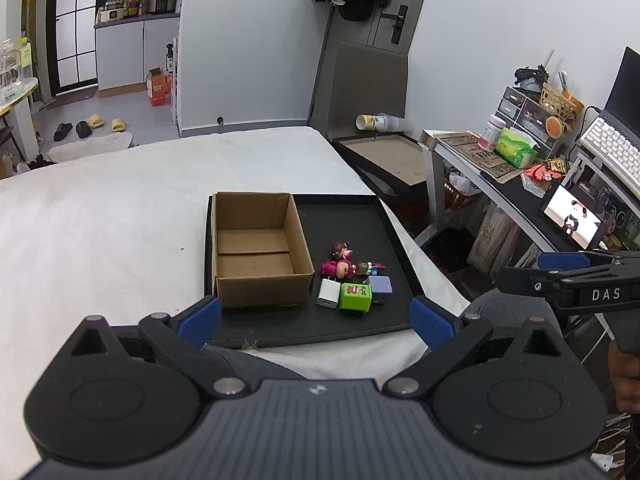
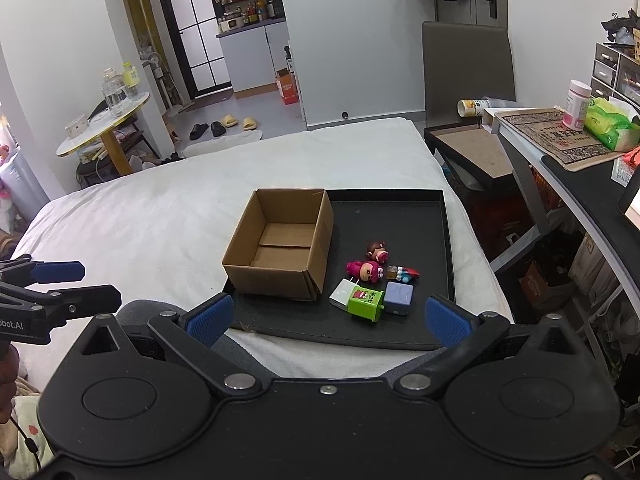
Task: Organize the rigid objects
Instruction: 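Move both tools toward the black tray with the toys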
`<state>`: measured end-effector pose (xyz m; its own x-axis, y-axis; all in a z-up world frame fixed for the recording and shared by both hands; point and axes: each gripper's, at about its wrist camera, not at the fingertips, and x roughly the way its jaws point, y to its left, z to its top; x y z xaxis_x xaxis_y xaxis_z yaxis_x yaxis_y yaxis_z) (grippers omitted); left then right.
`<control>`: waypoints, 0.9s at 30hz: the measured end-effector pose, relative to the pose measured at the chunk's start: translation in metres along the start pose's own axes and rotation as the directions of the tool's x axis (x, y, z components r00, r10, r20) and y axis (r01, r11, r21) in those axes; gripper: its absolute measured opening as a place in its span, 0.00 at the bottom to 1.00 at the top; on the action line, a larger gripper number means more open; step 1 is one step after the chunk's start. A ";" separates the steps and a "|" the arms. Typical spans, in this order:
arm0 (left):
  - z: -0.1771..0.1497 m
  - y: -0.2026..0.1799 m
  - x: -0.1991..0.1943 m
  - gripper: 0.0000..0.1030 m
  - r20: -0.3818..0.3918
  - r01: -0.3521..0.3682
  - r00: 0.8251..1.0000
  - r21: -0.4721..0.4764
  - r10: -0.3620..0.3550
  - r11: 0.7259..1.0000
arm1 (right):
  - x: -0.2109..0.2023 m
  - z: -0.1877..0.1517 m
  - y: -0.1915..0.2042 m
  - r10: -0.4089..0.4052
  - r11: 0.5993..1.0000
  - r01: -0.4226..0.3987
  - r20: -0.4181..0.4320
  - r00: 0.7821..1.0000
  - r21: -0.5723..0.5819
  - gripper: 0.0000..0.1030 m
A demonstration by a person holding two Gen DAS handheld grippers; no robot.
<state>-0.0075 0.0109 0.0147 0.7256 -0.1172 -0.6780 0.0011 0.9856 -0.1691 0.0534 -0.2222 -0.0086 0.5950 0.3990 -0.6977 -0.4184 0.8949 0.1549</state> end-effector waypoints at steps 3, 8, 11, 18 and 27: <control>0.001 0.002 -0.002 0.97 0.008 -0.003 1.000 -0.003 0.003 1.000 | 0.000 0.000 0.000 0.001 1.000 -0.001 0.002 1.000 0.002 1.00; 0.003 0.006 -0.005 0.97 0.014 -0.005 1.000 -0.018 0.005 1.000 | -0.002 0.001 0.000 0.003 1.000 -0.003 0.007 1.000 0.001 1.00; 0.003 0.006 -0.005 0.97 0.013 -0.007 1.000 -0.013 0.008 1.000 | -0.002 0.001 0.000 0.002 1.000 -0.002 0.007 1.000 -0.001 1.00; 0.003 0.003 -0.008 0.97 0.019 -0.010 1.000 -0.006 0.010 1.000 | -0.002 0.000 0.001 0.005 1.000 -0.005 0.007 1.000 0.002 1.00; 0.001 0.005 -0.006 0.97 0.011 -0.005 1.000 -0.011 0.006 1.000 | 0.000 -0.001 0.000 0.006 1.000 -0.006 0.000 1.000 0.005 1.00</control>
<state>-0.0113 0.0163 0.0192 0.7335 -0.1103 -0.6707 -0.0107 0.9848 -0.1736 0.0523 -0.2227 -0.0095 0.5922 0.4045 -0.6969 -0.4190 0.8933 0.1624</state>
